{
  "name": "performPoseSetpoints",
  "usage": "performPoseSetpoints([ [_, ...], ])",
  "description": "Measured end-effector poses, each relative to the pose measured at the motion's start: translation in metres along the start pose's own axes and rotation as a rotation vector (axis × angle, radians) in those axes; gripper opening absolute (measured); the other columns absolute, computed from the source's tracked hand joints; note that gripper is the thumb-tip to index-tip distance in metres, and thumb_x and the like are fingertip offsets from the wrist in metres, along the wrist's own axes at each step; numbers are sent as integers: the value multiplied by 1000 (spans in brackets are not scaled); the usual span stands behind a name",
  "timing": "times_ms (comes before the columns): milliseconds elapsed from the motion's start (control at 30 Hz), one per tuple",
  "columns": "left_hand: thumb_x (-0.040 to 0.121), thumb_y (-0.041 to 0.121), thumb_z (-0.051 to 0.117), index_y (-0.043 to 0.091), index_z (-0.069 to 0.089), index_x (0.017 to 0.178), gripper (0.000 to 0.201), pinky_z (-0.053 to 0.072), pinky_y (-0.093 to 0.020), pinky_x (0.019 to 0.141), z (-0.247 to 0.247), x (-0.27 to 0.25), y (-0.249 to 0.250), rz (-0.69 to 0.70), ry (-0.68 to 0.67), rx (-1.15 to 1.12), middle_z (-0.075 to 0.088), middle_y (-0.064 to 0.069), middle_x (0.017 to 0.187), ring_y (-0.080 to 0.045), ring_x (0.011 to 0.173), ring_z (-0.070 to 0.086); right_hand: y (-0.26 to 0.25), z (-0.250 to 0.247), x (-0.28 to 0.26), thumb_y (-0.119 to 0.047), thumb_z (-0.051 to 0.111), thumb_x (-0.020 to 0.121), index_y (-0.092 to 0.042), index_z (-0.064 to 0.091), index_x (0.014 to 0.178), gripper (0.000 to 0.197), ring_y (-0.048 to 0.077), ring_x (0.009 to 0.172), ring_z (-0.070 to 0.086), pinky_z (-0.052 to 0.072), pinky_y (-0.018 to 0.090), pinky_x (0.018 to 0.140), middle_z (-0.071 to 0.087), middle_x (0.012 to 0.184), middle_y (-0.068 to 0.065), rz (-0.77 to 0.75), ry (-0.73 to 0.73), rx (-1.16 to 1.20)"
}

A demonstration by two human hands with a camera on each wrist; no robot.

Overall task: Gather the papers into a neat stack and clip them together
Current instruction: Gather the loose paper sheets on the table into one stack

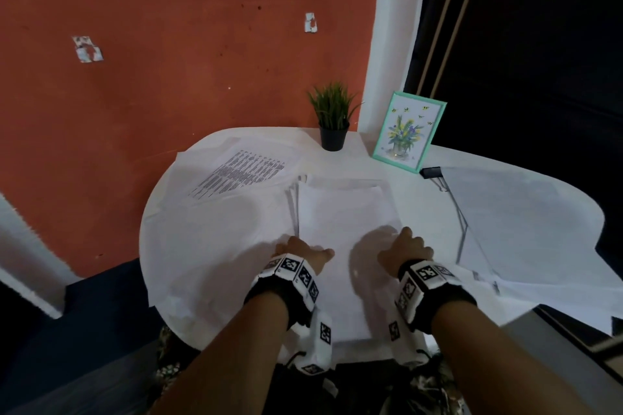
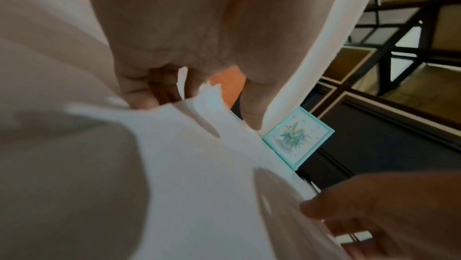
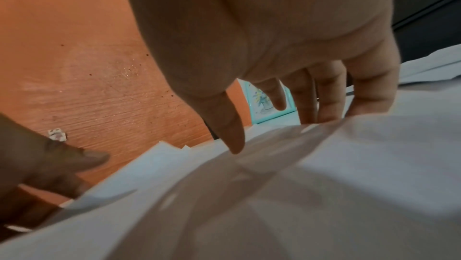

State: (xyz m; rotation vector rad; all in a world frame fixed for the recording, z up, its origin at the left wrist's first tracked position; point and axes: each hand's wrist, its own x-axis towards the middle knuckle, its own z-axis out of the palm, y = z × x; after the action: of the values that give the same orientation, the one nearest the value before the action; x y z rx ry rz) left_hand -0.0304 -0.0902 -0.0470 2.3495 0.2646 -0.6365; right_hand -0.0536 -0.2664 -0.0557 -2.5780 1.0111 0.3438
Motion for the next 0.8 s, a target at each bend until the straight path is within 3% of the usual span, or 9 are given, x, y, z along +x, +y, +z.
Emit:
performPoseSetpoints([
  [100, 75, 33, 73, 3, 22, 141, 89, 42, -37, 104, 1, 5, 0, -79, 39, -236, 44, -16, 141, -32, 125, 49, 2, 0, -1, -32, 60, 85, -3, 34, 136, 65, 33, 129, 45, 38, 37, 105, 44, 141, 16, -8, -47, 83],
  [200, 79, 18, 71, -1, 37, 136, 69, 44, -31, 98, 0, 7, -6, -41, 49, -257, 52, -18, 133, -31, 121, 53, 7, 1, -4, -33, 63, 85, -2, 46, 134, 60, 32, 126, 49, 41, 36, 104, 49, 139, 16, -64, -140, 177],
  [367, 84, -5, 57, 0, 54, 123, 40, 37, -4, 45, -12, 6, -16, 160, 128, -351, 58, -5, 87, -18, 71, 56, 23, -12, -6, -51, 50, 84, -7, 39, 135, 68, 33, 125, 43, 36, 37, 103, 45, 136, 15, -4, 26, 111],
  [467, 85, 1, 60, 0, 56, 121, 37, 36, -12, 72, -20, 6, -15, 184, 139, -394, 63, -12, 110, -27, 107, 60, 29, -16, -3, -45, 63, 82, -2, 35, 138, 77, 33, 125, 48, 41, 35, 100, 48, 135, 17, -34, -15, 431],
  [533, 86, 5, 61, 0, 56, 121, 36, 36, -19, 83, -18, 2, -16, 179, 90, -428, 62, -12, 123, -26, 111, 58, 25, -11, -4, -34, 73, 78, 0, 48, 129, 66, 35, 112, 59, 50, 33, 84, 62, 117, 17, -93, -154, 778],
  [600, 86, 7, 63, 2, 55, 119, 34, 37, -24, 84, -12, -2, -19, 160, 37, -535, 62, -9, 119, -22, 101, 57, 19, -8, -7, -21, 77, 76, 4, 64, 109, 43, 32, 90, 68, 54, 32, 69, 71, 92, 13, -159, -233, 935],
  [633, 86, 10, 64, 2, 53, 118, 35, 36, -25, 84, -10, -3, -20, 137, 31, -554, 60, -5, 115, -20, 100, 55, 19, -8, -8, -20, 78, 74, 3, 66, 105, 40, 30, 86, 69, 57, 34, 72, 72, 91, 13, -189, -227, 943],
  [700, 86, 6, 63, -3, 51, 119, 37, 39, -25, 82, -7, 0, -23, 118, 53, -506, 60, -8, 115, -23, 102, 57, 23, -8, -5, -21, 78, 73, 2, 62, 94, 34, 24, 85, 67, 55, 34, 83, 70, 90, 12, -183, -162, 865],
  [800, 87, -8, 53, -3, 48, 119, 33, 44, -20, 64, -6, 0, -21, 140, 44, -419, 62, -15, 97, -25, 81, 58, 30, -1, -1, -5, 65, 83, -8, 52, 86, 13, 11, 69, 62, 53, 21, 67, 57, 87, 13, -175, -256, 832],
])
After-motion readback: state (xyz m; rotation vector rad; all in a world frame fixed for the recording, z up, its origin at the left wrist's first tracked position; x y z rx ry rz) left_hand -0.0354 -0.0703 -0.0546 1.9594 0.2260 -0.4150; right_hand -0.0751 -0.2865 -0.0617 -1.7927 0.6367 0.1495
